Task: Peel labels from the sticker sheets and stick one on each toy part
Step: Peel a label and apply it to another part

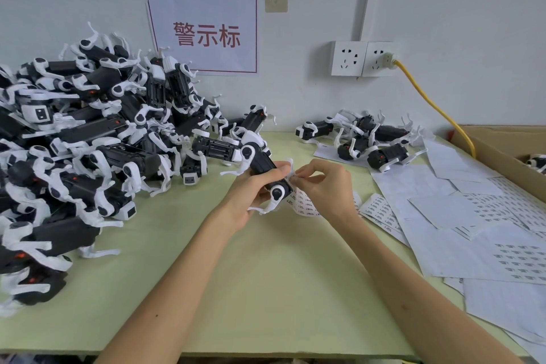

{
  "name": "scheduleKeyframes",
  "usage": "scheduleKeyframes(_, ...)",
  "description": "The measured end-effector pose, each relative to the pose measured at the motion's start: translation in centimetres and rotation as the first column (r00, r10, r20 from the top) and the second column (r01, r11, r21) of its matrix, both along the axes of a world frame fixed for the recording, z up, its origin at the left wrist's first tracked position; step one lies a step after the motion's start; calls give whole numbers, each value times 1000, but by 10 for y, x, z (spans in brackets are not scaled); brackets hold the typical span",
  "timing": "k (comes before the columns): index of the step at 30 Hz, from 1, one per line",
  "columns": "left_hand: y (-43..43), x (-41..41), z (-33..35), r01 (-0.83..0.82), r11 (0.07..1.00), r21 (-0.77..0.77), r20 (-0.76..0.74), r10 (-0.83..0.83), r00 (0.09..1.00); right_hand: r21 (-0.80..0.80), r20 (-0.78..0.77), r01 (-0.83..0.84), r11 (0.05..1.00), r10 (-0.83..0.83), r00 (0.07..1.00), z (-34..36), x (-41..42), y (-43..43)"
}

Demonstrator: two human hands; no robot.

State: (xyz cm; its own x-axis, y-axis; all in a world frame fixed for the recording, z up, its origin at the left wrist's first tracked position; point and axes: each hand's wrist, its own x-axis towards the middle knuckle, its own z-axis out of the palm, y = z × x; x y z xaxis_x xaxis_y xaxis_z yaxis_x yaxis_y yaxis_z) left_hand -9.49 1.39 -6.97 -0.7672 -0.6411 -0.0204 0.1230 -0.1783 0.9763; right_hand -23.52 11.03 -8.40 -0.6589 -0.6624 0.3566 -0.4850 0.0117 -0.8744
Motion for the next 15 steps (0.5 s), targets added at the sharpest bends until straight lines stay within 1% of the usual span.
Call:
scheduleKeyframes(7, -2, -1, -2, -8, 1000, -1, -6, 8, 1000, 1, -110, -34, 999, 34, 993, -1, -1, 0)
scheduleKeyframes(15, -4, -4, -5, -30, 999, 32, 4, 30, 1000, -7, -100, -7, 1000, 6, 995, -1, -1, 0)
